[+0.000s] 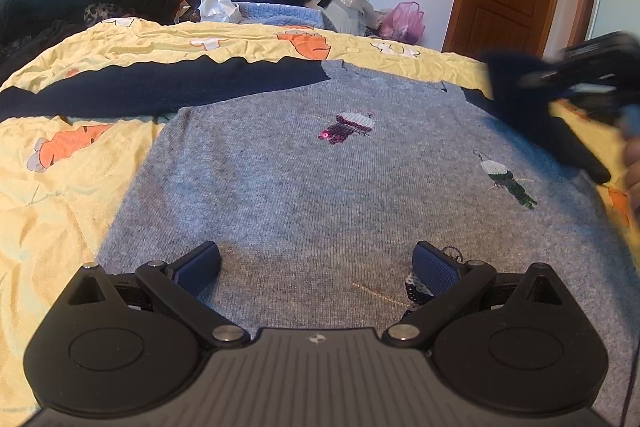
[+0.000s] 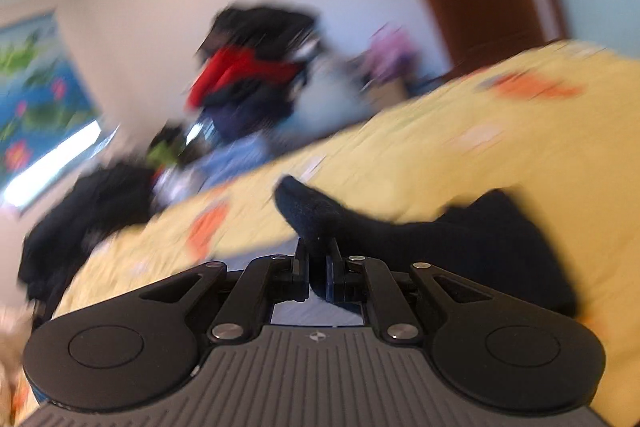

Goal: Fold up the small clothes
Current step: 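Fold the navy sleeve across the sweater body with the right tool while the left tool grasps the other sleeve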

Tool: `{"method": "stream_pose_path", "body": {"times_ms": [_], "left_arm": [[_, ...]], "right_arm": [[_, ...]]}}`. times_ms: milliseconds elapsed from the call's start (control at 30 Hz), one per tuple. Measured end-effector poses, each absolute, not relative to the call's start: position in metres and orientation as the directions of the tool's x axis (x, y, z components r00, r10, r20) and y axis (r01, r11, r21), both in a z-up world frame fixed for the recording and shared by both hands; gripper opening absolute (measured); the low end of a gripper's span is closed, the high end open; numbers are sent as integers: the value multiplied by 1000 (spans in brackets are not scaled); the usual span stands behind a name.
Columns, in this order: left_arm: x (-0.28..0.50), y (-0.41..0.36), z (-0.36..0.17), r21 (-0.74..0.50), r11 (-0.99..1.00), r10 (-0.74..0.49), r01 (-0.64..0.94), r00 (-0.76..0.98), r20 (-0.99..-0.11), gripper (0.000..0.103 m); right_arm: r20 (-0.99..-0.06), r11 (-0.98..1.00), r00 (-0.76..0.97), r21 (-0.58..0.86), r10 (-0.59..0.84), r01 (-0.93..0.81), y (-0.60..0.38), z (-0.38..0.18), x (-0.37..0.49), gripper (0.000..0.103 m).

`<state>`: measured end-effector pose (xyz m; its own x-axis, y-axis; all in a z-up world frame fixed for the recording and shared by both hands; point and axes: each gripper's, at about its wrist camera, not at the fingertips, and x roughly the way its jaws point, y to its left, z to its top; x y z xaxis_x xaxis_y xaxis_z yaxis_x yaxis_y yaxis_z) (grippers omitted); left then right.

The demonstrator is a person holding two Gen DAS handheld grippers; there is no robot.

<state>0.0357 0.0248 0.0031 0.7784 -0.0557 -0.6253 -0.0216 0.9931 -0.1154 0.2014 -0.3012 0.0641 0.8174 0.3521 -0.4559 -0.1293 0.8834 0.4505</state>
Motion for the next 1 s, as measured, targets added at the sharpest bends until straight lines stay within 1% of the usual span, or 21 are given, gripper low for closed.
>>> {"method": "stream_pose_path", "body": {"times_ms": [33, 100, 133, 167, 200, 233, 267, 300, 400, 467, 567, 633, 700, 733, 800, 833, 867, 900, 933, 967, 1000], "left_arm": [[36, 25, 3, -120, 993, -58, -22, 779, -624, 103], [35, 26, 3, -124, 992, -61, -21, 780, -623, 103], [35, 25, 3, -124, 992, -61, -21, 780, -622, 103], [35, 25, 3, -124, 992, -61, -21, 780, -623, 103], [35, 25, 3, -124, 992, -61, -21, 780, -623, 103], [35, 26, 3, -123, 992, -61, -21, 780, -623, 103], [35, 26, 3, -124, 992, -61, -22, 780, -623, 103], [35, 26, 3, -124, 992, -62, -21, 780, -623, 103], [34, 30, 7, -156, 988, -83, -19, 780, -620, 103], [36, 34, 16, -244, 970, -166, 19, 782, -601, 103], [58, 37, 34, -446, 891, -353, 83, 744, -567, 103], [85, 40, 38, -612, 785, -483, 90, 709, -514, 103], [115, 37, 34, -743, 665, -584, 75, 672, -455, 103], [131, 32, 31, -775, 628, -612, 67, 657, -440, 103], [158, 17, 25, -783, 621, -618, 31, 634, -465, 102], [170, 8, 21, -780, 626, -620, 21, 620, -481, 99], [178, -1, 17, -773, 634, -621, 15, 606, -498, 87], [186, -8, 13, -761, 649, -619, 6, 586, -523, 70], [193, -17, 9, -747, 665, -616, -4, 563, -551, 64], [198, -25, 5, -734, 679, -616, -3, 542, -572, 61], [201, -31, 2, -724, 690, -613, 13, 543, -574, 61]], "right_arm": [[-474, 883, 801, 449, 366, -138, -285, 58, 203, 17], [-510, 903, 785, 406, 350, -139, -257, 48, 202, 18], [-529, 909, 775, 392, 347, -140, -249, 45, 200, 24], [-546, 908, 760, 397, 352, -134, -247, 42, 199, 28], [-555, 901, 751, 416, 358, -122, -247, 40, 193, 36], [-545, 888, 750, 443, 376, -123, -252, 37, 184, 46], [-520, 874, 758, 468, 393, -132, -261, 38, 176, 50], [-493, 865, 774, 481, 399, -139, -266, 39, 166, 53], [-457, 859, 794, 488, 401, -153, -290, 40, 141, 53], [-459, 864, 799, 482, 389, -144, -304, 34, 131, 53], [-474, 833, 784, 544, 401, -98, -320, 11, 128, 53], [-423, 772, 793, 629, 439, -92, -330, 7, 127, 53], [-408, 744, 799, 665, 441, -71, -336, 2, 127, 54], [-398, 720, 797, 691, 455, -65, -341, -1, 128, 53], [-367, 683, 800, 727, 474, -71, -346, -4, 128, 53], [-360, 674, 799, 734, 481, -75, -348, -4, 127, 53], [-358, 673, 799, 736, 484, -78, -349, -4, 126, 53], [-357, 674, 799, 735, 484, -80, -349, -4, 125, 53], [-357, 675, 799, 733, 484, -82, -348, -3, 125, 54], [-356, 675, 798, 733, 486, -84, -347, -3, 124, 54], [-354, 673, 798, 734, 487, -86, -347, -3, 125, 55]]}}
